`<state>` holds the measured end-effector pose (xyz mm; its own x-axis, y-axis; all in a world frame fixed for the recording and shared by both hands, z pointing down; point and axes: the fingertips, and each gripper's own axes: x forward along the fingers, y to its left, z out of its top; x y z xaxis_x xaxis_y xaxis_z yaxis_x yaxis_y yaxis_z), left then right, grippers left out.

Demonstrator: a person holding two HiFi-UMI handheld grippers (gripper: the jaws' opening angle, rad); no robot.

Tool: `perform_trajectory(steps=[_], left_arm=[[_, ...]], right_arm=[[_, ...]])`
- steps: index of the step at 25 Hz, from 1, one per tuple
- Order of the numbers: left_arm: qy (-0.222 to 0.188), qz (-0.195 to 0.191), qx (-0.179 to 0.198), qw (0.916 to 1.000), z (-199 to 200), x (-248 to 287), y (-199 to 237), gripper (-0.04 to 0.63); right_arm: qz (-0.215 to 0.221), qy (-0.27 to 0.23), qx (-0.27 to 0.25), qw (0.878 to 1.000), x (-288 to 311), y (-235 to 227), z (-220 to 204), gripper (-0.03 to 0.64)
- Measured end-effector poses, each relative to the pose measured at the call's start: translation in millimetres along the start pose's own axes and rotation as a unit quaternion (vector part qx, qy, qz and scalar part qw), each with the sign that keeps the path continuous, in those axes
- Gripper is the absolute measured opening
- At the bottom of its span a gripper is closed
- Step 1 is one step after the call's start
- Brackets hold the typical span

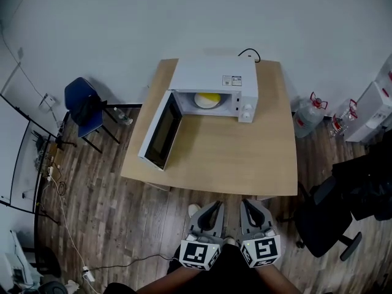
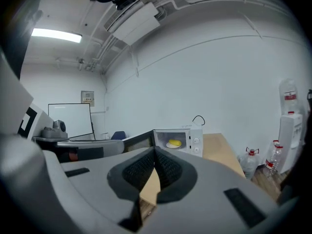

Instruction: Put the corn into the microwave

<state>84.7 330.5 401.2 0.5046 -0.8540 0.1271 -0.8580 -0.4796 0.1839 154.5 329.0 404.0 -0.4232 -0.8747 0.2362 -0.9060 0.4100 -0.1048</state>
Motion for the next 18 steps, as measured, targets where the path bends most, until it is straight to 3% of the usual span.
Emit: perform_trajectory(steps=[10, 18], left_arm=[[-0.012, 0.005, 0.002, 0.9999, 6.9, -21.1, -7.1, 0.025], [-0.017, -0.028, -0.004, 0.9995, 11.9, -22.3, -21.0, 0.025]], right_arm=[[-0.02, -0.009, -0.026, 0.999, -23.4, 7.0, 6.1, 0.06], [-0.035, -0.021, -0.036, 0.998, -35.3, 8.1, 17.8, 0.06]])
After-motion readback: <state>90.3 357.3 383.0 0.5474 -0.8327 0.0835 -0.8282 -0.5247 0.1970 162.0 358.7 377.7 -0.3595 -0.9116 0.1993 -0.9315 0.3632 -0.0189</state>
